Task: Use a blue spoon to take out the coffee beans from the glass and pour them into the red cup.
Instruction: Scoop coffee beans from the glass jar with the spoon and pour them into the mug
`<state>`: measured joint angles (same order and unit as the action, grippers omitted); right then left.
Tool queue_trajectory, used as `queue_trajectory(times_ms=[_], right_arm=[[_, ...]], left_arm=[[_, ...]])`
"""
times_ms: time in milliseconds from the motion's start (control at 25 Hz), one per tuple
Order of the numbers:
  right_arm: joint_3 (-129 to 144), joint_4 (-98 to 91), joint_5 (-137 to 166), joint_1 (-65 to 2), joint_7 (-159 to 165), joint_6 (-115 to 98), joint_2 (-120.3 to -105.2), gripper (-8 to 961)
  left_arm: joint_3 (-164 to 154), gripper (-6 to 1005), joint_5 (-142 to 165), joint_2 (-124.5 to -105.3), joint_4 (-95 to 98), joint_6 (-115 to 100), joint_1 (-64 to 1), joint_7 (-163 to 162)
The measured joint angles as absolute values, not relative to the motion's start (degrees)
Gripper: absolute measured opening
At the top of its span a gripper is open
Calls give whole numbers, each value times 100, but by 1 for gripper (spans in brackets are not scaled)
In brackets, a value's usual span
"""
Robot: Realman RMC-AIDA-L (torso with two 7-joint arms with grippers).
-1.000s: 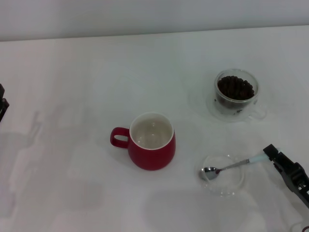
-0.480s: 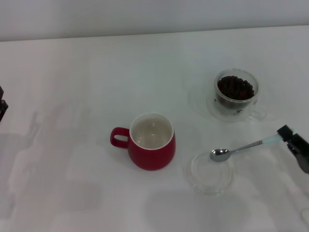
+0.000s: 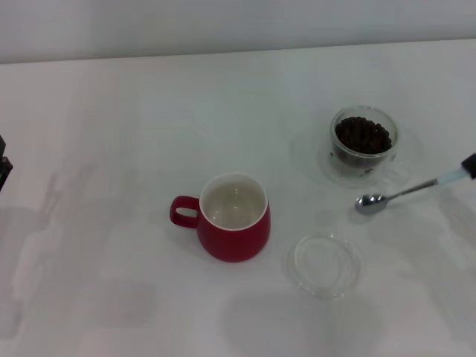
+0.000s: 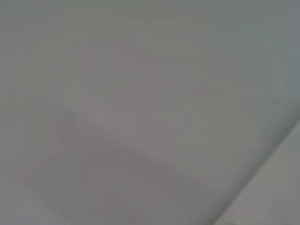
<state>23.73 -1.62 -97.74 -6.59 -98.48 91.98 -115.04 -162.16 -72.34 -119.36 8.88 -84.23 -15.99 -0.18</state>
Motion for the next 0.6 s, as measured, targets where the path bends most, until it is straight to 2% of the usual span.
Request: queue_trajectory(times_ms=[200,480,600], right_arm=[[2414,-854,-9696,-963,-9529,9054,-11427,151],[2449,-1212,-9481,-1591,-9371,8986,-11074,151],[2449,-1469,-9468,-1773,-9369,8868,-10989,151]], left_arm=[[-16216,850,-7234,-11938,925,-8379,-1599,-18],[-16216,847,-7233,-11952,951,-8228,-1629,-18],[-16216,847,-7233,-11953,985,-8207,-1635,-18]])
